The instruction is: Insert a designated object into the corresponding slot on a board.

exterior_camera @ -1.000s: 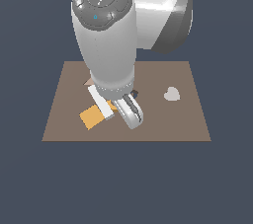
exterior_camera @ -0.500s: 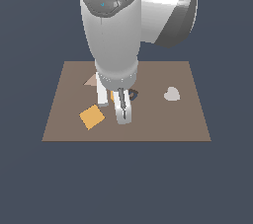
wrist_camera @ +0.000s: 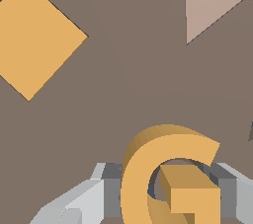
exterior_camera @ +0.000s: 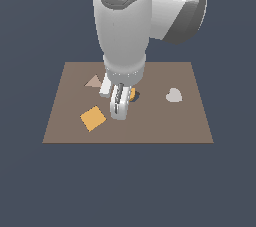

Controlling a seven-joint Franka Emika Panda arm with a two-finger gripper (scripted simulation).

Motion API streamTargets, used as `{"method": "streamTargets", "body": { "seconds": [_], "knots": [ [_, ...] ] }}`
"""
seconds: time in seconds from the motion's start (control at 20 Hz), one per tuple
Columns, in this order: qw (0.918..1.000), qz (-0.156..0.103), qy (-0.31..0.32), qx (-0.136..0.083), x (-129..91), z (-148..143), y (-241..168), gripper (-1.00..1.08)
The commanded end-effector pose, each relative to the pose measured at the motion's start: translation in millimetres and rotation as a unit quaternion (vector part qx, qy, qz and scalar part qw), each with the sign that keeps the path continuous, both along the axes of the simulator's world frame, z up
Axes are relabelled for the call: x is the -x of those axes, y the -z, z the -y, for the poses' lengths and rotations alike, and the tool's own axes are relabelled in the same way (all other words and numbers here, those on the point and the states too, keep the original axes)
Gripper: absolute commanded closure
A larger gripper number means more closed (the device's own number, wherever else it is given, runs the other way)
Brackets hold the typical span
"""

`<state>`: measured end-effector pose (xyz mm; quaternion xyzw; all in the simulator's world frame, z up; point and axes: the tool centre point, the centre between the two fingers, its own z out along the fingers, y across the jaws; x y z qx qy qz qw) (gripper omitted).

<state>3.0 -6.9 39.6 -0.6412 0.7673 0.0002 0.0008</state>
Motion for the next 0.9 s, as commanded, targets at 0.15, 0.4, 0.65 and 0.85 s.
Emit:
{"method": "streamTargets", "body": {
  "seconds": [0.15,0.4,0.65,0.85],
  "knots": [
    [0.9978,0.000,0.067,0.000,4.0,-6.2,-0.5,1.08],
    [0.9942,0.000,0.107,0.000,5.9,-10.6,-0.6,1.08],
    [0.9913,0.000,0.131,0.000,6.8,-13.3,-0.7,1.08],
    [0.9904,0.000,0.138,0.000,6.9,-14.2,-0.7,1.08]
  ]
}}
